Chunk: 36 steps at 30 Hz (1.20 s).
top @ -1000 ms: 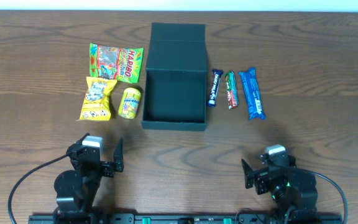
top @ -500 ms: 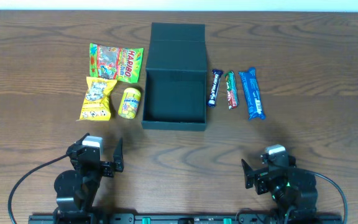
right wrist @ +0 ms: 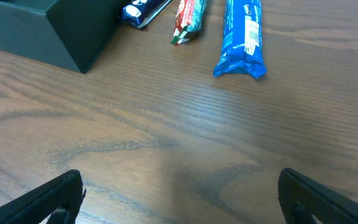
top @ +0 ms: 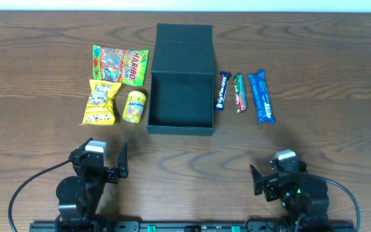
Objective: Pack container
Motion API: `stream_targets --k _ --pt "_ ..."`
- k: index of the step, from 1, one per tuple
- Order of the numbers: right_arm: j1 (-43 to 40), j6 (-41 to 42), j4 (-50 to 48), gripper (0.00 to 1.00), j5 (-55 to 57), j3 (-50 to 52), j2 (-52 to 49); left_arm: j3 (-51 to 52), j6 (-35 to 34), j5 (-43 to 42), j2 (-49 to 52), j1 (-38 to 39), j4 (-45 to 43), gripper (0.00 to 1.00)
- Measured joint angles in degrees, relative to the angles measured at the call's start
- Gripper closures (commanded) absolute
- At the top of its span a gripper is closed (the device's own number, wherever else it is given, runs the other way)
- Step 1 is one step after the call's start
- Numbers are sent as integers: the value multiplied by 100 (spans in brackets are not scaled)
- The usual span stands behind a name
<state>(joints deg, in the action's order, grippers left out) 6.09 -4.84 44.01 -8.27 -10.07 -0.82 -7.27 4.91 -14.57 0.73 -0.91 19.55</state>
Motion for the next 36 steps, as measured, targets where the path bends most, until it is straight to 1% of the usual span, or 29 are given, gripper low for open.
stream_targets --k 7,9,12,14,17,20,21,24,26,28,30,32,33,36 --pt "0 0 0 1 0 0 0 0 -7 -7 0 0 -4 5" --pt "0 0 2 1 0 0 0 0 -199 -223 0 0 -4 5" --pt "0 0 0 1 2 0 0 2 -1027 -1110 0 0 -17 5" --pt "0 0 0 1 2 0 0 20 -1714 -1631 0 0 -114 5" --pt "0 0 2 1 2 0 0 48 -2538 -1989 0 0 -278 5" --pt "0 0 0 1 4 0 0 133 -3060 -2175 2 0 -916 5" --pt "0 0 2 1 4 0 0 149 -3204 -2234 2 0 -1276 5" --pt "0 0 -2 1 11 2 0 146 -3488 -2275 46 0 -2225 5" --pt "7 0 -7 1 17 4 4 28 -3611 -2216 299 0 -2625 5" --pt "11 0 0 1 20 4 11 -225 -3521 -2122 763 0 -2662 5" --pt "11 0 -4 1 20 7 13 -660 -3211 -2079 1495 0 -2623 5" --pt "13 0 -13 1 22 7 15 -1351 -2726 -2028 2522 0 -2490 5" --pt "13 0 -9 1 22 7 9 -1515 -2634 -2041 2717 0 -2409 5" --pt "15 0 -20 1 28 11 20 -2841 -1764 -1937 4470 4 -1729 5"
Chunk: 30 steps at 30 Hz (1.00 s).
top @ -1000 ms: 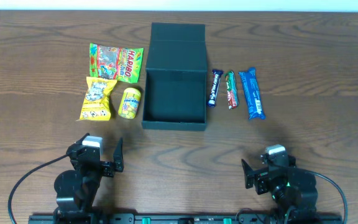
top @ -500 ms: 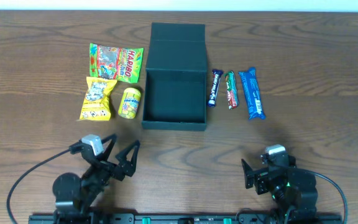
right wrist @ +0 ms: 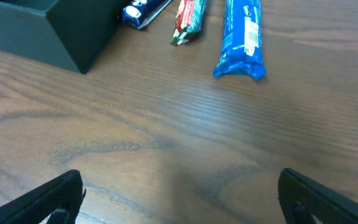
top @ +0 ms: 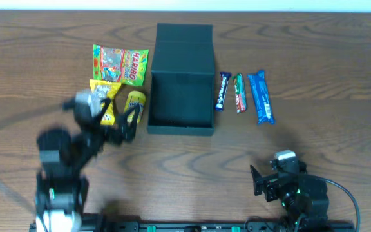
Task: Pack container
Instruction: 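Reach left gripper to the Haribo gummy bag and grasp it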
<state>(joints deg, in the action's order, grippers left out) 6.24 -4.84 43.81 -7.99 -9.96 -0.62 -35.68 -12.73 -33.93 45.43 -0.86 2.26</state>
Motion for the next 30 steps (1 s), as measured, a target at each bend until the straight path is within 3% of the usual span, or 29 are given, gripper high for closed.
stream_targets --k 8,12,21,22,23,24,30 --pt "0 0 2 1 -7 -2 0 -3453 1438 1196 3856 13 1797 5" --pt "0 0 7 1 -7 -2 0 -4507 1759 1550 5012 17 1954 5" --pt "0 0 4 1 -7 -2 0 -6286 2061 1954 7361 17 3075 4" --pt "0 0 4 1 -7 -2 0 -6413 2087 1958 7595 17 3163 0" --pt "0 0 7 1 -7 -2 0 -6489 2142 1963 7777 17 3198 8" --pt "0 0 7 1 -7 -2 0 -6531 2142 1963 7921 17 3226 10" --pt "0 0 4 1 -7 -2 0 -6548 2140 2028 8352 11 3425 10"
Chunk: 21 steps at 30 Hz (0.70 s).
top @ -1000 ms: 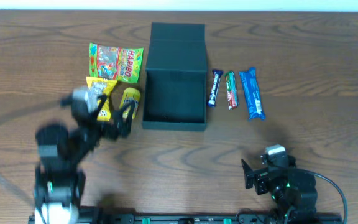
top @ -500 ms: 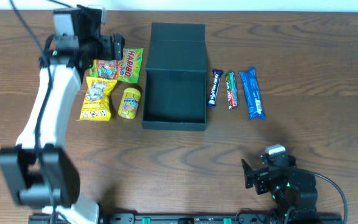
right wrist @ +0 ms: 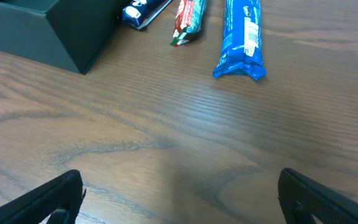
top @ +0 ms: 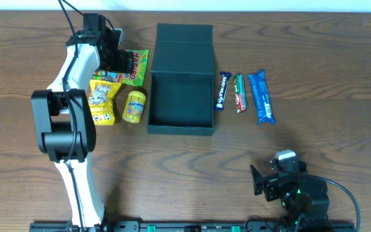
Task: Pack container
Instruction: 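Reach left gripper to the Haribo gummy bag and grasp it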
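Note:
The dark green box stands open at mid table, its lid folded back. Left of it lie a Haribo bag, a yellow snack bag and a yellow Mentos tub. To its right are a dark blue bar, a red-green bar and a blue bar; the blue bar also shows in the right wrist view. My left gripper reaches over the Haribo bag's left part and looks open. My right gripper rests open near the front edge, holding nothing.
The left arm stretches from its base up the table's left side, crossing beside the yellow snack bag. Bare wooden table lies to the right of the bars and in front of the box.
My left gripper has moved from beside the Mentos tub and yellow bag to the far left, over the Haribo bag. No object has shifted. The right arm is unmoved.
Both grippers first rested open near the front edge. Then the left arm was out over the yellow bag and Mentos tub. Now it reaches the Haribo bag at the back. All snacks lie where they were, and the right gripper has stayed put.

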Motion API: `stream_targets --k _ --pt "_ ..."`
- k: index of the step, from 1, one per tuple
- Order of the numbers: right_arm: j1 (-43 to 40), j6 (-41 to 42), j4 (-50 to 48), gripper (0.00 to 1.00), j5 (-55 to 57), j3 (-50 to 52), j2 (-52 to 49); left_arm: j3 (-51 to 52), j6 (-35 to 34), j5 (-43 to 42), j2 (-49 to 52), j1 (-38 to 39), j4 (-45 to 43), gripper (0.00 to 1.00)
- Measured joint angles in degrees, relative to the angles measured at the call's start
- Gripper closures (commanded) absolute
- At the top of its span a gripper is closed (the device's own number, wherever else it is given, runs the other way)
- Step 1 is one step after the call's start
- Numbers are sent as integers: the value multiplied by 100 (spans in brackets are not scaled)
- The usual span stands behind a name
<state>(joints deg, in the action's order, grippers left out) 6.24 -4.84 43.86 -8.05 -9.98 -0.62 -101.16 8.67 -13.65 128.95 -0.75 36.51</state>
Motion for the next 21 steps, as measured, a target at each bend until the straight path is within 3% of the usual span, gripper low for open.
stream_targets --k 1,5,8,10,13,21 --pt "0 0 2 1 0 0 0 -15 -11 13 48 0 28 13" --pt "0 0 2 1 0 0 0 -101 -149 83 267 -26 57 45" --pt "0 0 2 1 0 0 0 -111 -192 107 275 -52 55 62" --pt "0 0 2 1 0 0 0 -120 -271 111 275 -52 55 82" --pt "0 0 2 1 0 0 0 -164 -256 136 275 -52 57 94" --pt "0 0 2 1 0 0 0 -457 -267 212 358 -20 417 94"
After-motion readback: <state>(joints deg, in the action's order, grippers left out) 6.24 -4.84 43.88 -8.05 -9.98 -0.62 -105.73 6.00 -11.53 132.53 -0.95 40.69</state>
